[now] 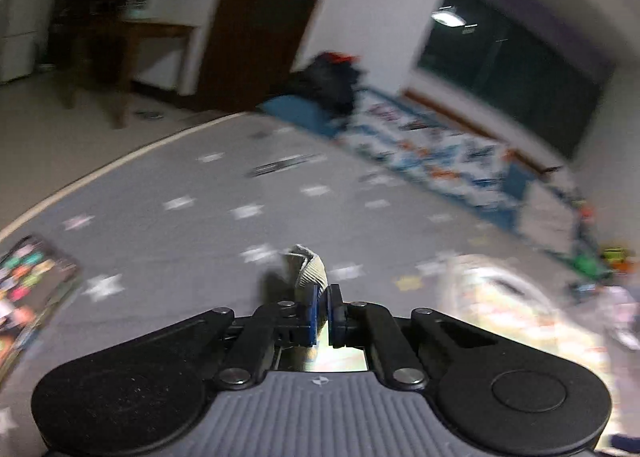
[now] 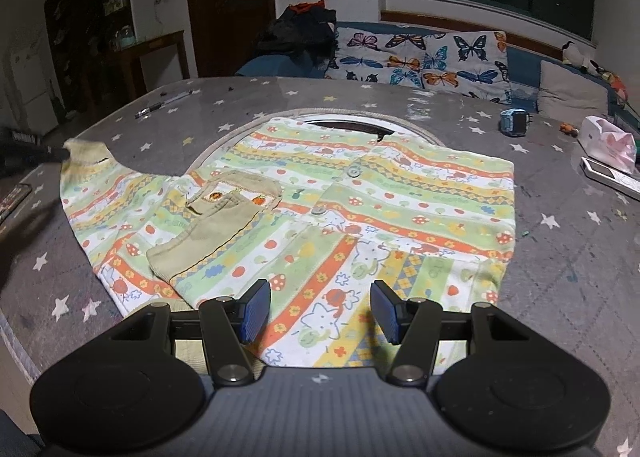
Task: Fold clothes
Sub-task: 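Grasp the other sleeve edge with the left gripper, then fold the held sleeve over the shirt front with the left gripper and release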
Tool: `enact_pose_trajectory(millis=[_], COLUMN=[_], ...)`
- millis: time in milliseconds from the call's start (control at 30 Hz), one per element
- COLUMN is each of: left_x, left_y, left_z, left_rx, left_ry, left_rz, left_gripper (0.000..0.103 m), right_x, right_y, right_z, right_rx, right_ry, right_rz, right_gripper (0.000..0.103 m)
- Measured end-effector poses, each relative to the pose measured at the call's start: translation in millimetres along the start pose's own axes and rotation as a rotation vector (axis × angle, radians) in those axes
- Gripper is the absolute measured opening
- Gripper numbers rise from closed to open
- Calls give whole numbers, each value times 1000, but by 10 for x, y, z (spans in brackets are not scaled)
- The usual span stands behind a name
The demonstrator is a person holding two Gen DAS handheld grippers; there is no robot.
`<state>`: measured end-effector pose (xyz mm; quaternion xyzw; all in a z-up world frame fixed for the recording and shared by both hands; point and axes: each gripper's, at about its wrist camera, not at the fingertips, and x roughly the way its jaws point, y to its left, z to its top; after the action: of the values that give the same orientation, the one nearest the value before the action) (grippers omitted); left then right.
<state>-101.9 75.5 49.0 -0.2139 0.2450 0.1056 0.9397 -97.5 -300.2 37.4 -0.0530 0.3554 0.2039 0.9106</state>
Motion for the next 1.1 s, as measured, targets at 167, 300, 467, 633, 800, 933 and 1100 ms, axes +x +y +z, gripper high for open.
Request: enact_pose_trajectory(millis=[167,300,467,633,800,933,1100], left_x=[-143,-198,-148,-16,178,203,186], left_y=[-700,-1253,-1761,-2009,-2125,-2097,-1902], left_z=[99,34,-191,-544,-858,-947,-884], left_rx=[80,145,202,261,324,360,376], left_ry=[13,56,152,276,386,413,381], left_rz=[-245,-424,-601,-691,-685,-687,-653], left_gripper=[5,5,4,4,5,11,13], right_x=[-66,-127,-208,-250,-268,-300,-267], right_y=[-73,-150,-279,-388,-511,-578,-551], right_z=[-27,-60,-103,-142,-166,-162,-119], right_rx=[31,54,93,132,194,232,244], right_ry=[-23,-36,-53,-59,-62,-70,-68], right_rz=[-1,-8,-20,-26,-38,-42,-5], right_gripper=[56,56,56,55,53,43,40])
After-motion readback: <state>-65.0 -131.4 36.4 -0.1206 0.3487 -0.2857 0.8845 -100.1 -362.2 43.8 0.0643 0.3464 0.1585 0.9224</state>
